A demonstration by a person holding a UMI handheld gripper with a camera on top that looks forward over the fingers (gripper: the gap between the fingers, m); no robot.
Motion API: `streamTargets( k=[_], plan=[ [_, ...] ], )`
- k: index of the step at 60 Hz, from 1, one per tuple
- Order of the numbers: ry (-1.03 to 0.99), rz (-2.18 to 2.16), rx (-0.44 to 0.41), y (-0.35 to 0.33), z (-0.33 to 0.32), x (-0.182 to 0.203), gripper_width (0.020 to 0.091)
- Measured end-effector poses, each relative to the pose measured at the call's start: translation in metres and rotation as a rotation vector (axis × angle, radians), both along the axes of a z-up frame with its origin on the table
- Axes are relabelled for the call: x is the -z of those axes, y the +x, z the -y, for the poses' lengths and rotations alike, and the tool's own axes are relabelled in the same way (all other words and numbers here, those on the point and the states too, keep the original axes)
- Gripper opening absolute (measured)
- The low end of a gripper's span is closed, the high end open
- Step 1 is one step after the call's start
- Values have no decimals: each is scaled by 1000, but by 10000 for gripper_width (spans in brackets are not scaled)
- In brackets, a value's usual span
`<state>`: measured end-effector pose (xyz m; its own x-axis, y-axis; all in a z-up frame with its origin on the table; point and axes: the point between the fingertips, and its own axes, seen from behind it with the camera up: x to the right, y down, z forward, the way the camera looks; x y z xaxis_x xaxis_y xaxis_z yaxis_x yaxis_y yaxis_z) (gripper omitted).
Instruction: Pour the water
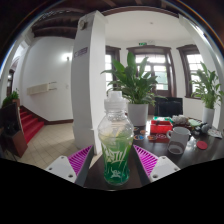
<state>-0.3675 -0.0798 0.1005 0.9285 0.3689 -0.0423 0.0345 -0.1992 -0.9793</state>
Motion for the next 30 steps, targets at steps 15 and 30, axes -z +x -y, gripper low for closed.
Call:
streamTargets(
  k=[15,30],
  plan=[
    [49,22,17,-10,-29,-3,627],
    [95,49,31,-2,-37,-5,365]
  ],
)
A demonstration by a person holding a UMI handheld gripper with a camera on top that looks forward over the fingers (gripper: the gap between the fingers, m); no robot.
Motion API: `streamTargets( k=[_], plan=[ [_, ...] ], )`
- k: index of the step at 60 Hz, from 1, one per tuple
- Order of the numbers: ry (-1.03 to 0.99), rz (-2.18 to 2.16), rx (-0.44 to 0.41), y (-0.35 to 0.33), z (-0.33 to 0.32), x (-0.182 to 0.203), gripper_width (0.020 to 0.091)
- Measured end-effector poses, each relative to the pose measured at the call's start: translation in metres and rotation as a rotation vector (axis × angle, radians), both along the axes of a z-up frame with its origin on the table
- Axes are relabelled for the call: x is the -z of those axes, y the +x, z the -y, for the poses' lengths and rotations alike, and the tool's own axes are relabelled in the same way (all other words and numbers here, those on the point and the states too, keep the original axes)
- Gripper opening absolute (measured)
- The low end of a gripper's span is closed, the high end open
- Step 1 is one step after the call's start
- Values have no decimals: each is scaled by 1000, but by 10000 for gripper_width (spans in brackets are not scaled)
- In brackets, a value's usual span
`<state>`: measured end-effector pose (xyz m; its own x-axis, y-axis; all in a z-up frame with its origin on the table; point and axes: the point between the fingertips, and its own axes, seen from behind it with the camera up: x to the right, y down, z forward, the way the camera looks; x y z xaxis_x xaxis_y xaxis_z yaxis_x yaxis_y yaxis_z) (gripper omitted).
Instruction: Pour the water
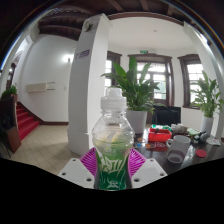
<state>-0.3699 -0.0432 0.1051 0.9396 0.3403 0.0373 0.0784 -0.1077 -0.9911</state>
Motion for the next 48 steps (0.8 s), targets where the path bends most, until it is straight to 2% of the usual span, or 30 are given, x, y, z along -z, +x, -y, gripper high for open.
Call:
streamTargets(
  k=[2,4,13,23,35,48],
  plan=[
    [-1,-8,5,1,-1,0,366],
    [-6,-18,10,1,-2,1,303],
    [-7,-27,-5,-1,-2,1,302],
    [-58,-110,82,28,-25,-2,303],
    [-134,-590,204,70,-78,-38,309],
    [-256,-1244,253,88,-130,-54,309]
  ],
)
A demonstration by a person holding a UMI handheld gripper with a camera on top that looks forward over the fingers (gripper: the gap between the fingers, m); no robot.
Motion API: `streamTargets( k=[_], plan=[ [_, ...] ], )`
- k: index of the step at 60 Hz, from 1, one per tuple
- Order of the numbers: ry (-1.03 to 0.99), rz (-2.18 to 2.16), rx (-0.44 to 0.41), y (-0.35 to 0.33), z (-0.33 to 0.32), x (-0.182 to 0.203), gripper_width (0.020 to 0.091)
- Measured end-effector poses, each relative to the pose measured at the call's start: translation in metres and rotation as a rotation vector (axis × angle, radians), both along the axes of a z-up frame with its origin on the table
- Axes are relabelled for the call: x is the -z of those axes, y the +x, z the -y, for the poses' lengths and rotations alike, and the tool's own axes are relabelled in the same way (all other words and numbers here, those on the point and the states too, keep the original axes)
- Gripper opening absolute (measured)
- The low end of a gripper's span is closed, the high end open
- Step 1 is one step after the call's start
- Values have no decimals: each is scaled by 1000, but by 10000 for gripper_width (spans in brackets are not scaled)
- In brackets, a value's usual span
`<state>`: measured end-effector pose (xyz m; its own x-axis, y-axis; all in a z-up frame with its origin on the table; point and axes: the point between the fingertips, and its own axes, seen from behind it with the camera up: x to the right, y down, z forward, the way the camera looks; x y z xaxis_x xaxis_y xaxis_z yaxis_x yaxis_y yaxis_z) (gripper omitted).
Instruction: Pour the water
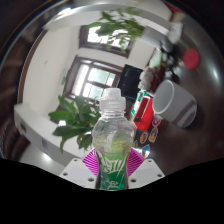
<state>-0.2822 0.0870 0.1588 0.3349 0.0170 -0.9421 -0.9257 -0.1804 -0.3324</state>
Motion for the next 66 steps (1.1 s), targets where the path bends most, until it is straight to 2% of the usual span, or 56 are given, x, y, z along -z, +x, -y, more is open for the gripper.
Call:
streamTargets(
  k=[9,28,34,45,46,52,62,63,64,66],
  plan=[
    [-10,-386,63,9,-16,-8,309],
    [-12,-775,122,20,-23,-25,309],
    [-21,-872,148,25,-24,-16,310],
    [-38,-804,133,20,-24,-17,311],
    [-36,-797,132,13,-2,-10,311],
    [-48,-693,110,7,-17,-16,335],
    [5,-135,34,-6,-11,-48,334],
    [28,-65,37,-4,14,-42,335],
    [20,1,31,2,-11,-54,334],
    [32,130,30,8,-13,-65,334]
  ],
)
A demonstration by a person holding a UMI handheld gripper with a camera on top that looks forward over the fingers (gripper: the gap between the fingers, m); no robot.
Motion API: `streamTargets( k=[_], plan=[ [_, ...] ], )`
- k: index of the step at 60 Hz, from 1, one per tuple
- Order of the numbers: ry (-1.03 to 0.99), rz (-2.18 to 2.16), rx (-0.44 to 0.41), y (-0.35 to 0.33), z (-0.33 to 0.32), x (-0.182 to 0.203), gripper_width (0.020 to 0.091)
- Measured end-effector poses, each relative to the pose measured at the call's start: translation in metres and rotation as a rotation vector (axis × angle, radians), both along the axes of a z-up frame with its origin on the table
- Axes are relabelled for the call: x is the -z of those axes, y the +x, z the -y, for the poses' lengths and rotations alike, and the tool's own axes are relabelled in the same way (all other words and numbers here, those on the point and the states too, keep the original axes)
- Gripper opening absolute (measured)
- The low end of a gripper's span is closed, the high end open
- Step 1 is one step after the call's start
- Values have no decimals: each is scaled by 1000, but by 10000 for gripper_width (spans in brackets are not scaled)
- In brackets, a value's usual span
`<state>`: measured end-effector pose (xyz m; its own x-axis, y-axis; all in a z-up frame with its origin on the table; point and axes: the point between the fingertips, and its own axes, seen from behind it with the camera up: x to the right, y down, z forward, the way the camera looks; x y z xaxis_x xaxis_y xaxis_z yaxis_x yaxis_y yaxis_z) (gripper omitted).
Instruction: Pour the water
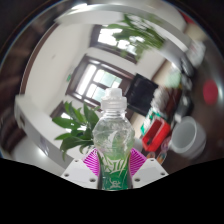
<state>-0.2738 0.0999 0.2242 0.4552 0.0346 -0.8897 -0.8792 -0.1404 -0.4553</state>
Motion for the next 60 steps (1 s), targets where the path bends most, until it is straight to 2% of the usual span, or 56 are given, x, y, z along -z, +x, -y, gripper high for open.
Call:
streamTargets(
  k=[10,16,29,33,34,43,53,54,55,60],
  plan=[
    [-29,678,85,66,1,-31,349],
    [-89,978,169,126,-9,-33,347],
    [-300,1238,347,271,-14,3,348],
    [-350,1227,359,311,-29,21,346],
    [-353,1219,363,310,-18,36,347],
    [-352,1153,375,343,-28,78,348],
    [-357,1113,334,353,-43,125,349],
    [-357,1105,334,353,-40,128,372],
    [-320,1100,360,354,-40,120,351],
    [-307,1045,368,357,-39,124,349]
  ],
)
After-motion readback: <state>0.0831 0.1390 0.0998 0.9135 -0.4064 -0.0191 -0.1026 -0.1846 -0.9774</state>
